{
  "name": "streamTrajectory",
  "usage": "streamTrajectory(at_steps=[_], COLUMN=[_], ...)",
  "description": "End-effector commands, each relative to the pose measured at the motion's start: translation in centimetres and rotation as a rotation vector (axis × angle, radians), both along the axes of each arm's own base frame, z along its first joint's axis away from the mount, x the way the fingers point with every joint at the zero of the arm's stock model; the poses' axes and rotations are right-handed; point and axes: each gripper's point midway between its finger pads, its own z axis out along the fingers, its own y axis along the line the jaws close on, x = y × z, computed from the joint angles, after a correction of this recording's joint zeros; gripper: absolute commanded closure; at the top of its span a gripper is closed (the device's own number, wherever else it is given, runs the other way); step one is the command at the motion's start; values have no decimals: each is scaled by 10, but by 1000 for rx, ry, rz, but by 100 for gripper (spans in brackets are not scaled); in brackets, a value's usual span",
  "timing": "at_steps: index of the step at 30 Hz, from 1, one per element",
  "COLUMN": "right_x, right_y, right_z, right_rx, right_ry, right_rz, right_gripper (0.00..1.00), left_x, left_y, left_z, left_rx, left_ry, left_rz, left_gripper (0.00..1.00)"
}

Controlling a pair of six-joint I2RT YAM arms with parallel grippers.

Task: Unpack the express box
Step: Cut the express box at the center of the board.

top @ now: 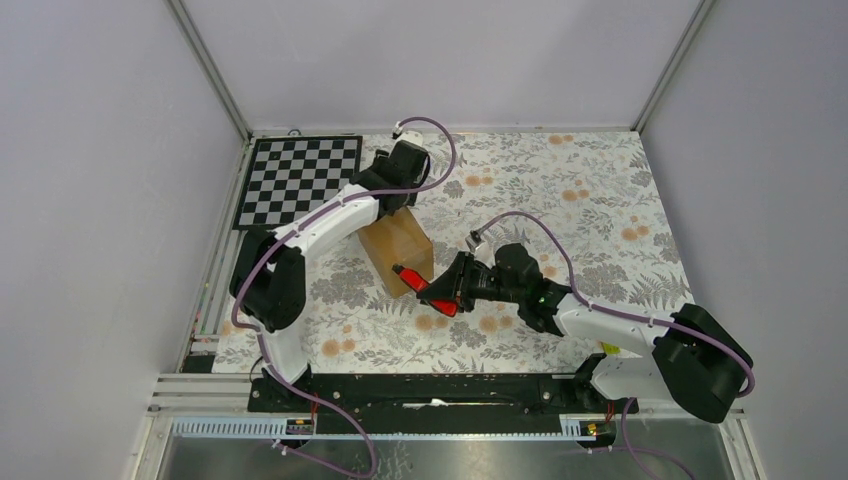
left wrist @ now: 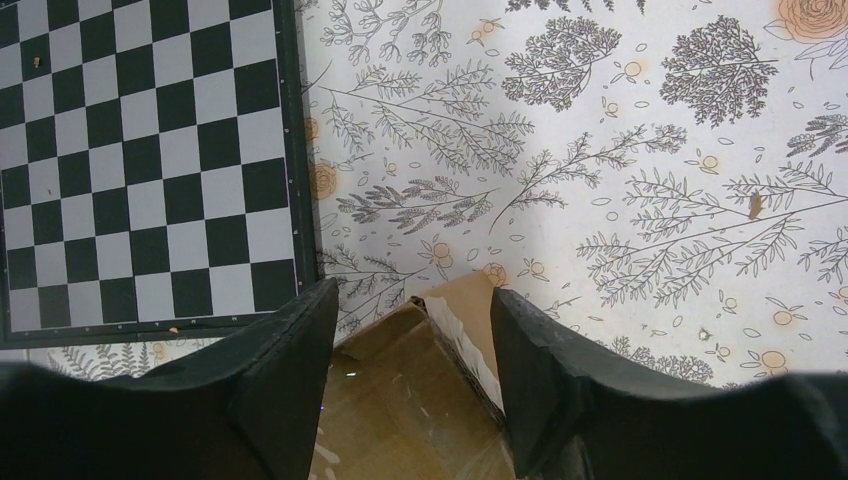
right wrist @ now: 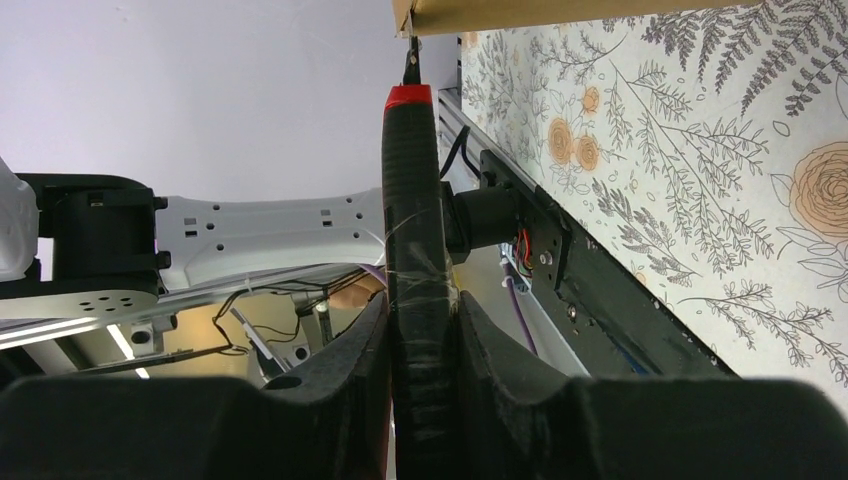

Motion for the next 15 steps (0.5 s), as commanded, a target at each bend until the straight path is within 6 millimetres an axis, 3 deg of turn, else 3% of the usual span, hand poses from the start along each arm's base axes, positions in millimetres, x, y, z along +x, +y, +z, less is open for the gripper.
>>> streamTrajectory(at_steps=[1,8,15], right_x=[20,27,31], right_y=[-12,-20,-15], right_z=[-33,-33,-37], right_rx=[-84,-58,-37], right_ry=[70,58,60], right_rz=[-144,-220,-218], right_gripper=[100,100,100], left_x=[-55,-69,-82], left_y=[7,4,-1], left_z=[-47,-56,-65], left_rx=[42,-26,-66], left_ry=[215,264,300], left_rz=[9,57,52], left_gripper=[49,54,57])
